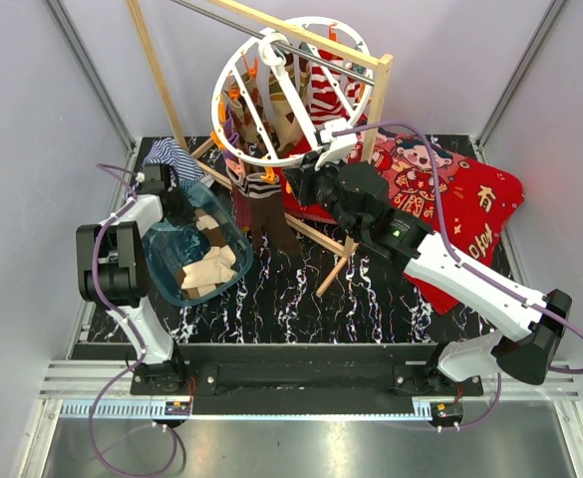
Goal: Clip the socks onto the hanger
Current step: Pick up the sock from the bin, then clamp the sock onto the hanger.
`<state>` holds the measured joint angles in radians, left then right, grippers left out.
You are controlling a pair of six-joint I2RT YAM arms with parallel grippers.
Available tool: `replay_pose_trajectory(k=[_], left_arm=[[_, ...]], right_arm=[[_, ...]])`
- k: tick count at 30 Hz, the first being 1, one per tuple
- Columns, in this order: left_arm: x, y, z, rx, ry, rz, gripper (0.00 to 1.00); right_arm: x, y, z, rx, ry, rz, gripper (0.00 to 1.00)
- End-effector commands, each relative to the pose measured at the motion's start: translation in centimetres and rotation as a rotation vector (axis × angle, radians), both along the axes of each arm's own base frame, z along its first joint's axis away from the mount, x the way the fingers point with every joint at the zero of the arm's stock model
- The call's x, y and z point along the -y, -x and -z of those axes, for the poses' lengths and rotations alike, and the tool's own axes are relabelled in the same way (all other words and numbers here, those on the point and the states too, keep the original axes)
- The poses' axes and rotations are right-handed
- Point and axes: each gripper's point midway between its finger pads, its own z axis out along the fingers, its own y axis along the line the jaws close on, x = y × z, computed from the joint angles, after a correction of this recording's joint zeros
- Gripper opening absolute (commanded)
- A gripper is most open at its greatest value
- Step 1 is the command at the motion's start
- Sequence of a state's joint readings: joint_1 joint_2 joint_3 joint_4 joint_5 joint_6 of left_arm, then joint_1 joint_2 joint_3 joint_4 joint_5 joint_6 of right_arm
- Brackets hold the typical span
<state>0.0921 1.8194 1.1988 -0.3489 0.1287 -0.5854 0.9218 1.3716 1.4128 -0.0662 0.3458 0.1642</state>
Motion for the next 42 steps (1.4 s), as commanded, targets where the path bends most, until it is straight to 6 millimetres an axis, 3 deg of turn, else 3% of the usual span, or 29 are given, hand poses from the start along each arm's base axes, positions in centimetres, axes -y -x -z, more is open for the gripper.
replay_pose_trajectory(k=[1,3,4,7,8,14,15,20,26,30,32,39,42], left_arm=[[-0.9,-1.6,-6.5,0.161,-0.066,0.019,0.00],[-1.4,-1.2,-8.7,0.203,-0.103,0.015,0.00],[-1.6,-1.0,-11.2,0.264,-0.134,0.024,0.00],[-2.3,-0.2,-15.0,0.352,-0.207,0.034,0.00],[-2.3,0.5,-17.5,0.414,-0.225,0.037,0.00],[-1.2,3.0,-24.2,0.605,-0.288,0.130,0.00],[-0.9,3.9,-26.2,0.661,-0.301,0.142,0.00],[-0.6,6.5,-30.7,0.788,-0.406,0.169,0.00],[-0.1,9.4,-34.8,0.897,-0.481,0.212,0.00],[2.8,11.5,-36.7,0.987,-0.468,0.361,0.00],[5.3,13.2,-37.2,1.042,-0.443,0.459,0.00],[10.4,18.9,-38.1,1.204,-0.384,0.716,0.00],[12.4,20.5,-38.1,1.246,-0.345,0.833,0.00]], right_arm=[[1.0,0.2,-1.6,0.035,-0.034,0.004,0.06],[1.2,0.2,-1.7,0.039,-0.034,0.010,0.06],[1.3,0.2,-1.9,0.042,-0.036,0.012,0.05],[1.4,0.2,-1.8,0.045,-0.035,0.016,0.05],[1.4,0.3,-2.0,0.048,-0.038,0.013,0.05],[1.6,0.2,-2.4,0.058,-0.042,0.023,0.05],[1.8,0.1,-2.4,0.059,-0.039,0.027,0.05],[1.7,0.1,-2.5,0.062,-0.040,0.024,0.05],[1.7,0.3,-2.7,0.062,-0.048,0.018,0.05],[1.7,0.3,-2.9,0.070,-0.047,0.014,0.04],[1.7,0.3,-3.0,0.072,-0.050,0.011,0.04],[1.4,0.7,-3.1,0.077,-0.053,-0.014,0.03],[1.2,0.7,-3.2,0.078,-0.057,-0.023,0.03]])
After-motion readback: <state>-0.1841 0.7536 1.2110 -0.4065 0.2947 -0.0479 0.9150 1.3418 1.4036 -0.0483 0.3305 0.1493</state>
